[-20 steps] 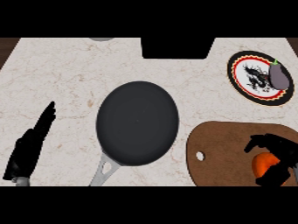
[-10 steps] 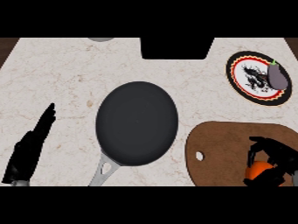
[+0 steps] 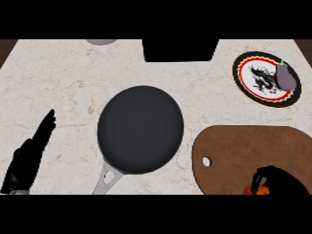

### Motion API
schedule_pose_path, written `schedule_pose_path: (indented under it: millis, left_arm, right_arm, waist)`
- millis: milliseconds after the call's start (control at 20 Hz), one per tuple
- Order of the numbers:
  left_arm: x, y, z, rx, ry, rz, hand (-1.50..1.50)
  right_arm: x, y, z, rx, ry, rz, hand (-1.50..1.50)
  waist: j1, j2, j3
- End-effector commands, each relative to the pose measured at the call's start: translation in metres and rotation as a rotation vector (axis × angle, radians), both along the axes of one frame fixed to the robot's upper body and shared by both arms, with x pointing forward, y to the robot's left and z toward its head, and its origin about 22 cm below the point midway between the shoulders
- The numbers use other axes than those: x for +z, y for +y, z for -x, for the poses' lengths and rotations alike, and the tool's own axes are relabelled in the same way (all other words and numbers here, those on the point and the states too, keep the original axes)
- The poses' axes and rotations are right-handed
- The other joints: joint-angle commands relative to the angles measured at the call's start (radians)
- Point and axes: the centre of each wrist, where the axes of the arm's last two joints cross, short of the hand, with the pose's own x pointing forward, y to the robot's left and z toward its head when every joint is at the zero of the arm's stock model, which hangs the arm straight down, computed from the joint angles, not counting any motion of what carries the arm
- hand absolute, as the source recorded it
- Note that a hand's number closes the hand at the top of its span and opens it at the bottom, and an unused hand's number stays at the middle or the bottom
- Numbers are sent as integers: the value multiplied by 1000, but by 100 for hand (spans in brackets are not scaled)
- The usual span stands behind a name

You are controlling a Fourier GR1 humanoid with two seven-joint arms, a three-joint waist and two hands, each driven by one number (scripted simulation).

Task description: Pick the squash from the cutting board and place it in the pan

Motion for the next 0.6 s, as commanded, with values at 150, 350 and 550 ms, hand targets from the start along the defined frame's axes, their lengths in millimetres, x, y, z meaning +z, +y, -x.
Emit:
schedule_pose_path:
  millis: [150,350,550]
  left_arm:
    - [2,-4,-5,-5,-13,-4,0]
    - [15,-13,-5,-21,-18,-1,0]
    - [-1,-15,-8,-40,-13,-10,0]
  right_arm:
    - [54,26,19,19,-505,228,150]
    - [77,47,20,93,-708,288,150]
    - [93,92,10,123,-786,248,150]
  waist:
    - [1,-3,2]
    - [28,5,5]
    - [35,12,4]
